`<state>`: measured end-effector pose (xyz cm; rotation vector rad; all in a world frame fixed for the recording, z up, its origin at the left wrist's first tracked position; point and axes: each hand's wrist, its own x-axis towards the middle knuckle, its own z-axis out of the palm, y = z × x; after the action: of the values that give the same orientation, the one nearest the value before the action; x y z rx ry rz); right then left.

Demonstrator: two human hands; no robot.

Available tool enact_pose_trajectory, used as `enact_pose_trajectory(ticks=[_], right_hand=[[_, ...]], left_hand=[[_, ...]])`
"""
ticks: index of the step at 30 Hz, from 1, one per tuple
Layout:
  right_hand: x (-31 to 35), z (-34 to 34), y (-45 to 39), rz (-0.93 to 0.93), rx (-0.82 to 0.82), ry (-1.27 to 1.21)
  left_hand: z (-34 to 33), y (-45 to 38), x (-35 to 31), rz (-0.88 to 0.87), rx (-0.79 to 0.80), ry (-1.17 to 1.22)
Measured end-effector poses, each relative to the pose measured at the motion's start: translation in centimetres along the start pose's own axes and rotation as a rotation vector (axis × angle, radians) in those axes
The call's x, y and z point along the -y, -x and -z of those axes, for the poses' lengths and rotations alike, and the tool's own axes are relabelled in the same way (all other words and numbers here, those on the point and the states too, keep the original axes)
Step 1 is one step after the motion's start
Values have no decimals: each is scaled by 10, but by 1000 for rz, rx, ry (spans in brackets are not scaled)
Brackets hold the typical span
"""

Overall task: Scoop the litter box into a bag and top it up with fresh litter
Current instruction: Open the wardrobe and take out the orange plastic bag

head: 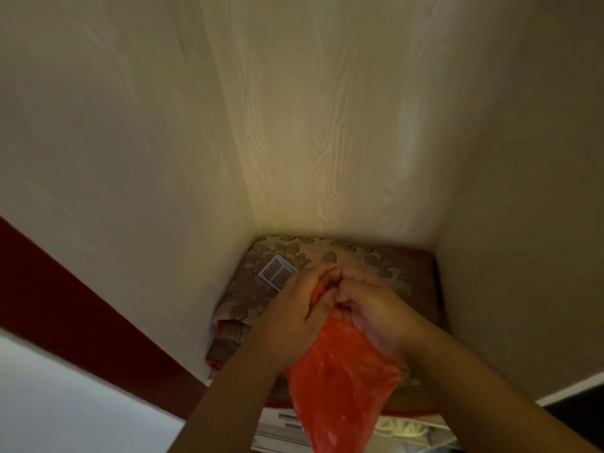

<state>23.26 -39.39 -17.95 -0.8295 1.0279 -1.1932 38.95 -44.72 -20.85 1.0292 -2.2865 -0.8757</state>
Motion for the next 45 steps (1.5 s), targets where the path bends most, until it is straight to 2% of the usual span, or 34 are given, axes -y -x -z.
enact_pose_trajectory(ticks=[3, 6, 8, 13, 16, 24, 29, 36, 39, 41, 45], right_hand=[[-8, 0, -6, -34, 57, 39], [-18, 3, -19, -47, 37, 317], [-28, 2, -29, -48, 22, 418], [-58, 21, -66, 0, -132, 901], [-73, 31, -88, -48, -117, 1104], [-118, 44, -147, -266, 23, 1351], [-161, 53, -188, -432, 169, 1392], [-190, 52, -216, -457, 98, 1526], [-198, 59, -233, -495, 211, 1630], [-208, 63, -238, -549, 263, 1574], [-227, 75, -236, -532, 152, 1570]], left_hand=[[0, 5, 10, 26, -62, -75], [-2, 12, 23, 46, -92, -113], [-4, 16, 35, 89, -110, -159], [8, 19, 72, 226, -259, -236], [19, 19, 91, 263, -289, -260], [30, 18, 123, 317, -286, -239], [36, 20, 134, 325, -276, -242], [40, 16, 144, 369, -233, -244], [40, 14, 146, 371, -232, -239], [39, 13, 146, 360, -219, -243], [37, 12, 141, 332, -228, -245]])
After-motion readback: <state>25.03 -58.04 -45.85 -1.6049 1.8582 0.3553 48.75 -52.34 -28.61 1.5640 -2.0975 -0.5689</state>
